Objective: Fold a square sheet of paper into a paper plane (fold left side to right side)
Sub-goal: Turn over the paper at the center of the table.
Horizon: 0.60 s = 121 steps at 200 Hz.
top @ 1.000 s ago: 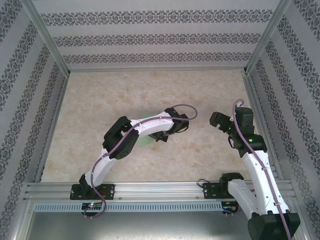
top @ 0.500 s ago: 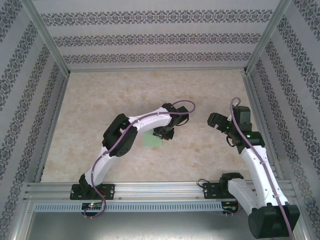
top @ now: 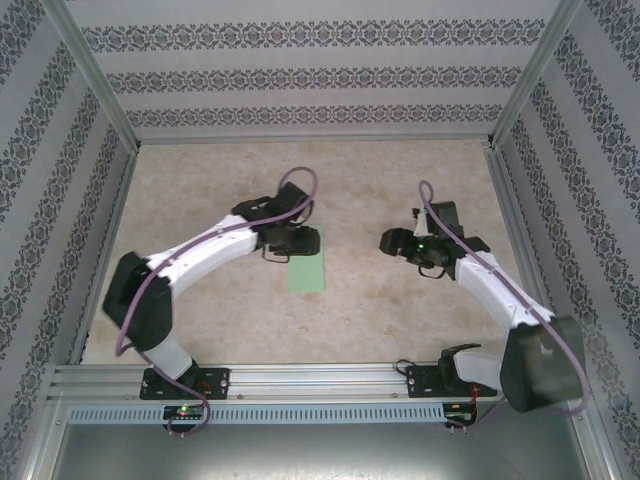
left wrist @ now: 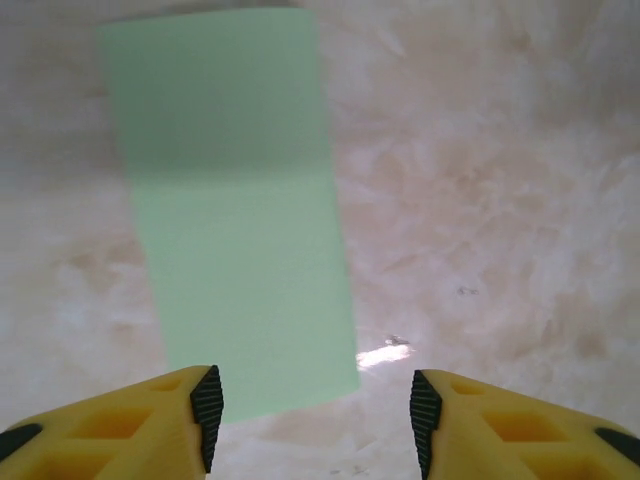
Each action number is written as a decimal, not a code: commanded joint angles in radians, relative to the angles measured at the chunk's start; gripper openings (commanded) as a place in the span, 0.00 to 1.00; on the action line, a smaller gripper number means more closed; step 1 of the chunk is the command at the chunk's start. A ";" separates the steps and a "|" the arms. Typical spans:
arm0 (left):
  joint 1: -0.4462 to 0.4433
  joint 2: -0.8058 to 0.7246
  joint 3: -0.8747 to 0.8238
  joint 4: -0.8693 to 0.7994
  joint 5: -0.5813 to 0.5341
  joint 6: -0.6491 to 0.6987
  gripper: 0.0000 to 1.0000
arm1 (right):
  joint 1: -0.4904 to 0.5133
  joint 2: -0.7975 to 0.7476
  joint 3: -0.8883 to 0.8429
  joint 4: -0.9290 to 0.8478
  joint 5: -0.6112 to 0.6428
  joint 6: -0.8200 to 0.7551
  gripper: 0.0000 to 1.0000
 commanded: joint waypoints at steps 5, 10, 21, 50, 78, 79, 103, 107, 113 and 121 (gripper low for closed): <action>0.099 -0.111 -0.198 0.226 0.137 -0.036 0.61 | 0.112 0.159 0.111 0.173 -0.093 0.051 0.67; 0.117 -0.130 -0.229 0.253 0.163 -0.042 0.61 | 0.132 0.199 0.134 0.187 -0.101 0.054 0.65; 0.151 -0.166 -0.291 0.306 0.215 -0.054 0.62 | 0.166 0.282 0.185 0.228 -0.114 0.070 0.62; 0.194 -0.223 -0.397 0.394 0.269 -0.082 0.63 | 0.209 0.458 0.311 0.288 -0.158 0.098 0.56; 0.207 -0.248 -0.428 0.399 0.281 -0.072 0.64 | 0.214 0.548 0.384 0.281 -0.153 0.093 0.56; 0.208 -0.251 -0.430 0.400 0.281 -0.073 0.64 | 0.214 0.551 0.386 0.280 -0.155 0.093 0.56; 0.212 -0.295 -0.475 0.444 0.272 -0.080 0.68 | 0.221 0.610 0.434 0.268 -0.178 0.094 0.54; 0.212 -0.304 -0.481 0.451 0.270 -0.080 0.69 | 0.222 0.618 0.440 0.265 -0.185 0.094 0.54; 0.213 -0.317 -0.491 0.458 0.264 -0.082 0.70 | 0.225 0.630 0.452 0.260 -0.189 0.094 0.53; 0.213 -0.334 -0.502 0.467 0.258 -0.080 0.73 | 0.229 0.643 0.466 0.250 -0.192 0.093 0.52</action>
